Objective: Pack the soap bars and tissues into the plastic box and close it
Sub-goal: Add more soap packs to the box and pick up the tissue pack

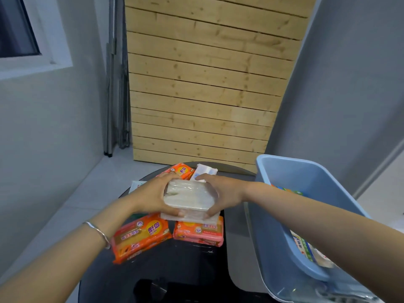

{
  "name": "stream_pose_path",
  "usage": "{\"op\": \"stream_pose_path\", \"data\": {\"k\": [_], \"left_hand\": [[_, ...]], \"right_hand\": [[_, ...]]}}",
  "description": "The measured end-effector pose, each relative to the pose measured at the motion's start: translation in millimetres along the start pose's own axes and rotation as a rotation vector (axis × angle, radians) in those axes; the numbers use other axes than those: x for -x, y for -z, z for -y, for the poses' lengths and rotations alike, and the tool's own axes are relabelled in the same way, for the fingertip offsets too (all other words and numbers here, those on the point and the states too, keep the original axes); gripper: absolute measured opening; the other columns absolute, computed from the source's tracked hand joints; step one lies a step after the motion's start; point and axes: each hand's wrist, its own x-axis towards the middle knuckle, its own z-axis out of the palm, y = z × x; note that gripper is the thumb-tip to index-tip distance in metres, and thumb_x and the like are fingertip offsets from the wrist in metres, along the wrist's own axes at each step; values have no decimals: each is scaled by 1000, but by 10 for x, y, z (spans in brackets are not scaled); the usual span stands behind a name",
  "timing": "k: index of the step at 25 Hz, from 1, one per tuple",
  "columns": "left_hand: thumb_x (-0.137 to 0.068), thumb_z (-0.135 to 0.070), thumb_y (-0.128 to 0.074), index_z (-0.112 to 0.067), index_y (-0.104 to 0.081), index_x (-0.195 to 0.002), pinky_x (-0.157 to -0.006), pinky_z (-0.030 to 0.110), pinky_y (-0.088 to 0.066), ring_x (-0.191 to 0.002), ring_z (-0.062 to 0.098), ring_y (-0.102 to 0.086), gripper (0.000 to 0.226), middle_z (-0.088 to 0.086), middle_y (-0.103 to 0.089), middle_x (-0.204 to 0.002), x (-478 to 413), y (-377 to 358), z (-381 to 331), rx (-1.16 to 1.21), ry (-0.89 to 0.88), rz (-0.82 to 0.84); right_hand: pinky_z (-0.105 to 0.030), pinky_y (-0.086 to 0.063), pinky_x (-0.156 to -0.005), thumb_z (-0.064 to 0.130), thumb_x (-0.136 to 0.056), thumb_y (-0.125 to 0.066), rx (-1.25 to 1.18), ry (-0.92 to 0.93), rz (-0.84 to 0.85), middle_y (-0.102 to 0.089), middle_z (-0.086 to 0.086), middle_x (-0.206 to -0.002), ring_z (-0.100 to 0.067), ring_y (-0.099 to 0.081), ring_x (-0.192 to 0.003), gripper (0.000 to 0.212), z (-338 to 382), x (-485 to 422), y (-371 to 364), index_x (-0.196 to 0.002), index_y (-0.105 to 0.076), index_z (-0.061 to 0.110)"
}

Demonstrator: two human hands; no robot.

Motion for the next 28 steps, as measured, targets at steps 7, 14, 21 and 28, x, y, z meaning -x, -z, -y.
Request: {"op": "stream_pose_path", "data": {"k": [7,14,21,28], "left_hand": [[-42,-57,-84,-36,-41,-131,-68,1,-34,-96,-10,-47,101,-18,-45,-123,-34,639,-697,113,-121,-237],[-48,-48,-87,-31,-46,-131,-70,-2,-38,-97,-8,-51,94,-14,-51,-121,-502,482,-1842,184,-261,-228],[-39,-65,-80,-29,-44,-128,-90,27,-47,-105,10,-53,102,-12,-47,-117,-1070,-229,-2304,25,-262,-106],[-46,-70,-73,-23,-40,-133,-101,30,-29,-122,19,-36,105,-1,-48,-128,-1310,-634,-2221,-489,-180,-57]], "right_hand": [[-12,-34,-94,35,-62,-86,-120,145,-310,-46,11,-129,-5,-46,-115,103,70,600,832,-145,-26,30],[-13,-37,-93,45,-58,-86,-131,50,-378,-51,19,-121,-3,-51,-114,98,-531,1639,1396,-138,-30,44],[-24,-37,-107,33,-61,-88,-180,-74,-372,-50,7,-135,-10,-47,-125,96,-1418,1915,1124,-141,-34,30],[-28,-32,-99,45,-61,-82,62,-117,-303,-55,0,-126,-21,-45,-118,86,-1870,1478,768,-133,-37,34]]}}
